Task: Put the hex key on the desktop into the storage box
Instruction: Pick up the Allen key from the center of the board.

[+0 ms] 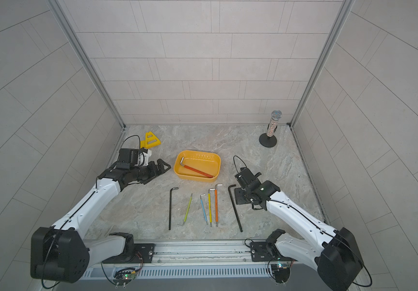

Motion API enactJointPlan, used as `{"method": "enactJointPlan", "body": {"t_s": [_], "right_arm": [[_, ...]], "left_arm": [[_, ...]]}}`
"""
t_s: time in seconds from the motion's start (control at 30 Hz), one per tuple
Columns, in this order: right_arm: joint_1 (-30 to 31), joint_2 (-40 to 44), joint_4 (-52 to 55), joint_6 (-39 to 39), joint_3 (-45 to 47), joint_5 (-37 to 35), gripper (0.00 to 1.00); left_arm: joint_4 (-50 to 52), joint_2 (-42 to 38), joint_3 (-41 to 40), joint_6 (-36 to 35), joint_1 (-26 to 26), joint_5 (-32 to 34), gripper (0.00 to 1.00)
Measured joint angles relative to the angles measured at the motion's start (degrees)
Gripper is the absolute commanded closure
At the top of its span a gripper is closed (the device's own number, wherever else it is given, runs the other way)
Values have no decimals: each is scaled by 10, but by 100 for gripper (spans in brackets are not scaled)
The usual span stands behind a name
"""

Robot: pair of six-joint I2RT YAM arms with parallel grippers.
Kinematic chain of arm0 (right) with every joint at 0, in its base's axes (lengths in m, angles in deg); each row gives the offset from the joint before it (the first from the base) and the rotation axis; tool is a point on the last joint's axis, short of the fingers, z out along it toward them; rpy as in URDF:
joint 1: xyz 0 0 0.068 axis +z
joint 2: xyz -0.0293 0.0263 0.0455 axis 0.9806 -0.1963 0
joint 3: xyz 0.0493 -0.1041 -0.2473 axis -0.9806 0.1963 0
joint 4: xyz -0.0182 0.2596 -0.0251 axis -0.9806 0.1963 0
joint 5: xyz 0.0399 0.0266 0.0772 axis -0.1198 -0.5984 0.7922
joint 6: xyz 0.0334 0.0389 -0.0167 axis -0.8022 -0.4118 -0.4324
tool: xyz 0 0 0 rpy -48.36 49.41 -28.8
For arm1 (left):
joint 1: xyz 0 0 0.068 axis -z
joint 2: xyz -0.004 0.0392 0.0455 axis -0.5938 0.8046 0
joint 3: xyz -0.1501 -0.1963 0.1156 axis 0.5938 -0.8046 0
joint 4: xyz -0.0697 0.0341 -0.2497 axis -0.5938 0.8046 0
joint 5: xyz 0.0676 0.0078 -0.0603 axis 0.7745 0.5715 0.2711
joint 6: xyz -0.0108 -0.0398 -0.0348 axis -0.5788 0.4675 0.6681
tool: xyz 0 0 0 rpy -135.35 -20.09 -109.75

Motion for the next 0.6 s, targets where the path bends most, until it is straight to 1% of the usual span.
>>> {"method": "enactJointPlan", "body": {"t_s": [0.13, 0.27, 0.47, 0.6], "right_arm": [[0, -19, -24, -1, 16, 32, 39], [0, -42, -48, 0, 17, 61, 39], [0, -58, -73, 3, 30, 68, 40], [0, -67, -84, 3, 44, 68, 42]], "left_arm": [[0, -2, 0, 0, 0, 0, 2], [0, -2, 0, 0, 0, 0, 2], [0, -2, 0, 1, 0, 0, 2], [0, -2, 0, 1, 0, 0, 2]]}}
